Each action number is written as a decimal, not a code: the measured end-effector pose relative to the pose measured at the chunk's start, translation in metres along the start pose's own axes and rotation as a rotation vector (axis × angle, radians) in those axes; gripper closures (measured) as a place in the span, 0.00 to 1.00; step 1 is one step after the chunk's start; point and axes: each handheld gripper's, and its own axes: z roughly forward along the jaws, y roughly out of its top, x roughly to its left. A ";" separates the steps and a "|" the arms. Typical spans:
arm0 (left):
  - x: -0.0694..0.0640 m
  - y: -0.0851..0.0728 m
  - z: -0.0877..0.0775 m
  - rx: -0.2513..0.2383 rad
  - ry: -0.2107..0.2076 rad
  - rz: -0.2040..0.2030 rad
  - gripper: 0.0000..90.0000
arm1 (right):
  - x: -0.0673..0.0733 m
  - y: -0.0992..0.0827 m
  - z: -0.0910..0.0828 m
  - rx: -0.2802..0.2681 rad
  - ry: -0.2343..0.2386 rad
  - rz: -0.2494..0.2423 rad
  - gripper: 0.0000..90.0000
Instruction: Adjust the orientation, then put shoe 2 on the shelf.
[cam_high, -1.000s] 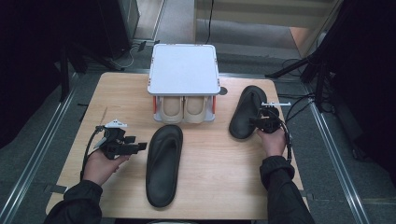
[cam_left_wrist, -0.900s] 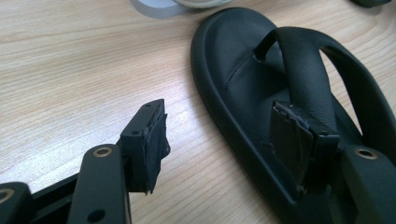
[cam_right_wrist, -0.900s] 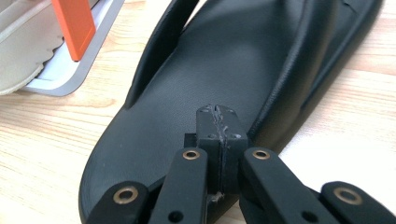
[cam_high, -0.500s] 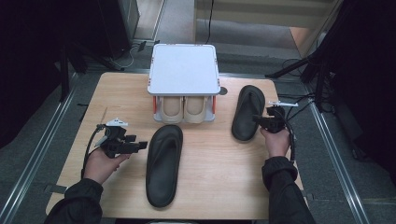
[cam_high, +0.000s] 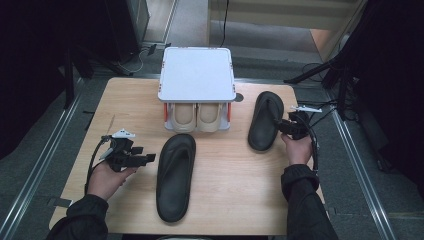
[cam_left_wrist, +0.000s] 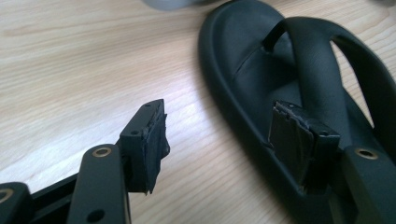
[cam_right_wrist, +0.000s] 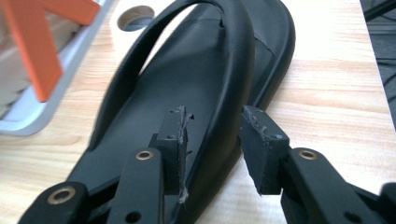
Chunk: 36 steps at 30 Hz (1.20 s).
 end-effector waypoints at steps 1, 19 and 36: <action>0.001 -0.001 -0.002 -0.004 0.001 -0.007 0.41 | 0.000 0.001 0.003 0.004 -0.007 0.006 0.68; 0.008 -0.022 -0.019 -0.011 0.049 -0.048 0.41 | -0.010 0.011 0.029 0.018 -0.022 0.094 0.73; 0.007 -0.021 -0.017 -0.008 0.044 -0.042 0.41 | -0.009 0.014 0.027 0.005 -0.012 0.139 0.83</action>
